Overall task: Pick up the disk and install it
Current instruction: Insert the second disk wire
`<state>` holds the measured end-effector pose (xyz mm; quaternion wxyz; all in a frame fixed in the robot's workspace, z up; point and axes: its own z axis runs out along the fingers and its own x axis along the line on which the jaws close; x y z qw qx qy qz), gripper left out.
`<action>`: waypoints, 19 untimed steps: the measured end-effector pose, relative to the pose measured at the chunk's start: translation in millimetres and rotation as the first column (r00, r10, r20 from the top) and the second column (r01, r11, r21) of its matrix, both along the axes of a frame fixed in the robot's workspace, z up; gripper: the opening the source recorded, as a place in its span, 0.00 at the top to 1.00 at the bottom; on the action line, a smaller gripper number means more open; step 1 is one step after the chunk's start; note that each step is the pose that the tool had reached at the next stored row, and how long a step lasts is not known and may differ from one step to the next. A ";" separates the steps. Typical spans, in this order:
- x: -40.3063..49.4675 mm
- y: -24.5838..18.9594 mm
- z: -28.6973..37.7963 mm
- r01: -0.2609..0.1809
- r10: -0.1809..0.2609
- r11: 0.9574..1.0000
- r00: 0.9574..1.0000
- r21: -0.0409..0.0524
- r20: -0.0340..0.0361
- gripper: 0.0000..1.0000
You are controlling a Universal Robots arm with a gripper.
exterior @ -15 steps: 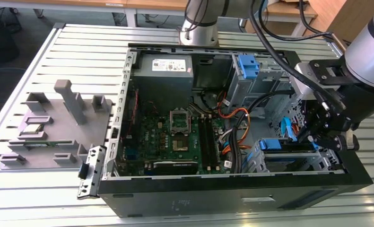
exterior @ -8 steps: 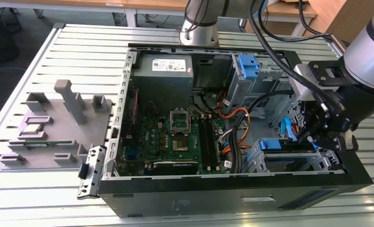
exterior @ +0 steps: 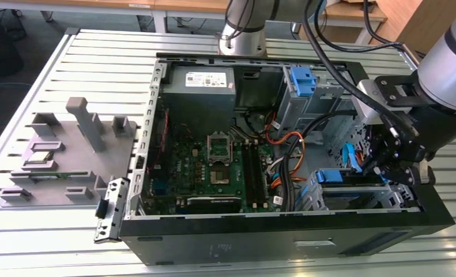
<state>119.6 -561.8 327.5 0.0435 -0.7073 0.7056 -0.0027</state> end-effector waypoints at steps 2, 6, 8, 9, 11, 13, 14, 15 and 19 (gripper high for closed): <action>0.0 0.0 -0.2 0.000 0.000 1.000 1.000 0.000 0.000 0.83; 0.0 0.0 -0.5 0.000 0.000 1.000 1.000 0.000 0.000 0.83; 0.0 0.0 -0.4 0.000 0.000 1.000 1.000 0.000 0.000 0.83; 0.0 0.0 -0.6 0.000 0.000 1.000 1.000 0.000 0.000 0.83; 0.0 0.0 -1.0 0.000 0.000 1.000 1.000 0.001 0.000 0.82; 0.0 0.0 -0.6 0.000 0.000 1.000 1.000 0.000 0.000 0.75; 0.0 0.0 -0.5 0.000 0.000 1.000 1.000 0.000 0.000 0.75; 0.0 0.0 -0.3 0.000 0.000 1.000 1.000 0.000 0.000 0.75; 0.0 0.0 5.0 0.000 0.000 1.000 1.000 0.000 0.000 0.75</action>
